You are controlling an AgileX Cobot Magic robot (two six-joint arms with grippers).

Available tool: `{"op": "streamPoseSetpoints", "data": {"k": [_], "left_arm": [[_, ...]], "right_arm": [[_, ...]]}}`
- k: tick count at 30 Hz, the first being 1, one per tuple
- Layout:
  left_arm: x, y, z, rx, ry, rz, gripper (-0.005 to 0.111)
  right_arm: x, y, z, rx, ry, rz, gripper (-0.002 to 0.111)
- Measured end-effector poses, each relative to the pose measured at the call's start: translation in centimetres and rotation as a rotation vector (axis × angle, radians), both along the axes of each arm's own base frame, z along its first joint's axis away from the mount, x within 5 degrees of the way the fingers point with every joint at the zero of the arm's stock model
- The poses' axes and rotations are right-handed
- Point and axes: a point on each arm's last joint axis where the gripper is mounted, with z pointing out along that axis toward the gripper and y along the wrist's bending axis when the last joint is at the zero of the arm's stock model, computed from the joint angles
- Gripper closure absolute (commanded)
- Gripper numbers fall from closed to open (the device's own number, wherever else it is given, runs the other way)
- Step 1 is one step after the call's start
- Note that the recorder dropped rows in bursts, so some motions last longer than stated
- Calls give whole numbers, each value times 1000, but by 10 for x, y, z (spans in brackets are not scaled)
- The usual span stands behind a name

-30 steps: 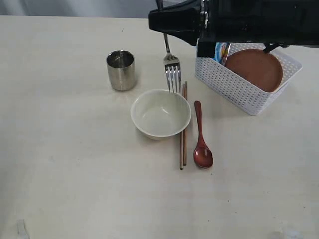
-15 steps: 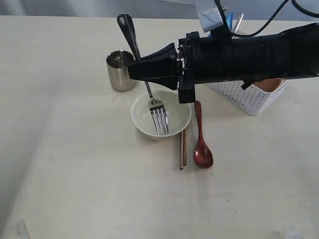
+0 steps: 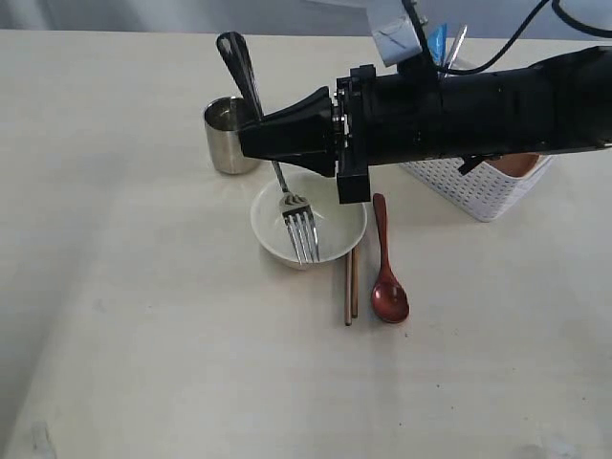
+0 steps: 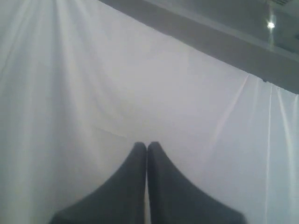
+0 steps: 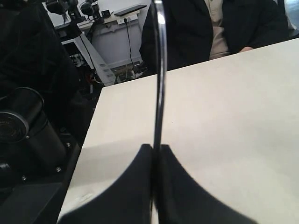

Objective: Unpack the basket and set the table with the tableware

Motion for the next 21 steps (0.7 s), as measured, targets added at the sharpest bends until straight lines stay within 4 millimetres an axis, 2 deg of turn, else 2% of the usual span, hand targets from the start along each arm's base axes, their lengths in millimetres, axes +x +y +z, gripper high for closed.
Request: {"op": "streamPoseSetpoints", "data": {"k": [5, 8, 10, 12, 13, 17, 18, 21], "left_arm": [[45, -4, 20, 12, 206, -125, 106], [77, -12, 17, 40, 344, -285, 106], [97, -18, 10, 46, 431, -400, 102], [113, -23, 0, 69, 501, -513, 90], [119, -25, -4, 83, 531, -556, 81], [140, -32, -21, 91, 617, -731, 34], [143, -33, -24, 88, 624, -758, 27], [151, -34, -30, 81, 631, -827, 27]], "right_arm": [[0, 0, 0, 0, 4, -1, 109], [0, 0, 0, 0, 20, -3, 109], [0, 0, 0, -1, 28, -4, 109], [0, 0, 0, -1, 31, -5, 109], [0, 0, 0, -1, 34, -5, 109], [0, 0, 0, -1, 42, -7, 109], [0, 0, 0, -1, 42, -7, 109], [0, 0, 0, -1, 43, -7, 109]]}}
